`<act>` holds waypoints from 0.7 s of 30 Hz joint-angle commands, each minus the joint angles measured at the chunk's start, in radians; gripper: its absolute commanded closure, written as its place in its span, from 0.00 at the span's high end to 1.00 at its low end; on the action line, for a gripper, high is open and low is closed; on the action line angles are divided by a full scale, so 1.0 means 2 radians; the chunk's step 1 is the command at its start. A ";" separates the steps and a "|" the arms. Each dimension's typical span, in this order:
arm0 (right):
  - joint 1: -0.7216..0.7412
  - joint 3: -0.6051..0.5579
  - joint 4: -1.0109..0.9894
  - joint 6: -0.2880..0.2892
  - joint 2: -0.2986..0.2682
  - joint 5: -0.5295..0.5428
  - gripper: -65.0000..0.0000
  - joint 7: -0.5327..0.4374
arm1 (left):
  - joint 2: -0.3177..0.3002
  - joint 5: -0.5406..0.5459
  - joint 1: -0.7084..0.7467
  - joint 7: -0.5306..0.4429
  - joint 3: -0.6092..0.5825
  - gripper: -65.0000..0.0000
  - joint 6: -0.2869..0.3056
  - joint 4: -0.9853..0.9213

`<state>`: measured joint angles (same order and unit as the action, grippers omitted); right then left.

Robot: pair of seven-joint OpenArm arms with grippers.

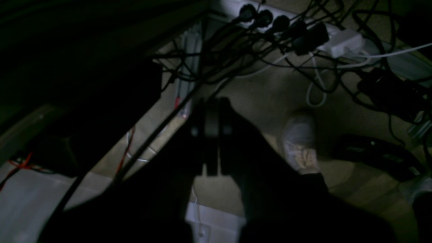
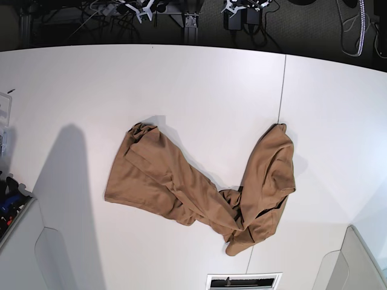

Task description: Layout the t-shirt on the table in an organized manner, then fold the t-shirt properly

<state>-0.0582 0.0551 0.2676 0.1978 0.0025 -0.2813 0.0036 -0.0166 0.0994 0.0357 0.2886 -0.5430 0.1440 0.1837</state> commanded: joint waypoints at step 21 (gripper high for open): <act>-0.024 0.001 0.010 0.004 -0.003 0.001 0.00 -0.004 | -0.011 -0.009 0.022 -0.051 0.000 0.15 0.005 0.005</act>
<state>-0.1005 0.0551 0.2836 0.1982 0.0002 -0.2813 0.0017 -0.0372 0.0799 0.0753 0.1860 -0.5430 0.1471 0.1894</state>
